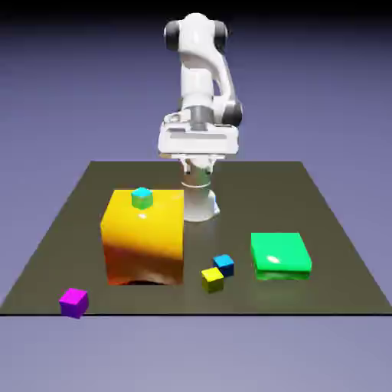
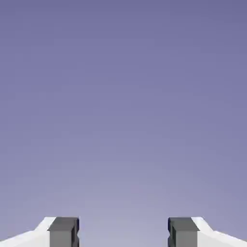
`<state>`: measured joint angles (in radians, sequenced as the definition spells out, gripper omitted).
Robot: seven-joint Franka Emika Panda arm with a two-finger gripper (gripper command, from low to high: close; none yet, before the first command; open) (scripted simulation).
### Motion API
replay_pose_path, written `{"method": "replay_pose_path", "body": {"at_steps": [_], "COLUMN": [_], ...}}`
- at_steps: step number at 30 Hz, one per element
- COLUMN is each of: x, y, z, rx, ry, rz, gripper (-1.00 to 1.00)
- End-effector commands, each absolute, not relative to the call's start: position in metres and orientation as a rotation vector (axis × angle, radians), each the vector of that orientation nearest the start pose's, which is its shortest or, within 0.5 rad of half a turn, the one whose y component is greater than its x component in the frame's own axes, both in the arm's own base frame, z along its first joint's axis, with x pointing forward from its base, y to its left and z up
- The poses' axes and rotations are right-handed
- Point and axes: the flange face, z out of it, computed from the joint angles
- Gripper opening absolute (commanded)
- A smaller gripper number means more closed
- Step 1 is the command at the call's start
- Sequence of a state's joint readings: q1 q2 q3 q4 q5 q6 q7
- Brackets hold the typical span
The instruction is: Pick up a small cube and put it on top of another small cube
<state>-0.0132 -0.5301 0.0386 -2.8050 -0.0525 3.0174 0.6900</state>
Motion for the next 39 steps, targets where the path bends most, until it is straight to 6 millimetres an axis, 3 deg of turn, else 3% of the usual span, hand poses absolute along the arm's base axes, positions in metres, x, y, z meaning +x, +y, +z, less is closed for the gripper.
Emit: {"method": "replay_pose_path", "body": {"at_steps": [1,6,10,14,19,22,32,33,39], "x": [0.398,0.406,0.4,0.385,0.359,0.359,0.363,0.363,0.363], "y": [0.021,0.053,0.075,0.095,0.122,0.122,0.11,0.11,0.118], "z": [0.428,0.354,0.295,0.242,0.189,0.182,0.119,0.119,0.155], "rx": [-2.723,-3.134,-3.271,-3.2,-2.845,-2.829,-2.829,-2.829,-2.828], "ry": [0.72,0.077,-0.532,-1.162,-1.88,-1.901,-1.902,-1.902,-1.898], "rz": [-0.999,-0.778,-0.507,-0.216,0.082,0.09,0.09,0.09,0.089], "gripper": [0.0,0.0,0.0,0.0,0.0,0.0,0.0,-1.0,-1.0]}}
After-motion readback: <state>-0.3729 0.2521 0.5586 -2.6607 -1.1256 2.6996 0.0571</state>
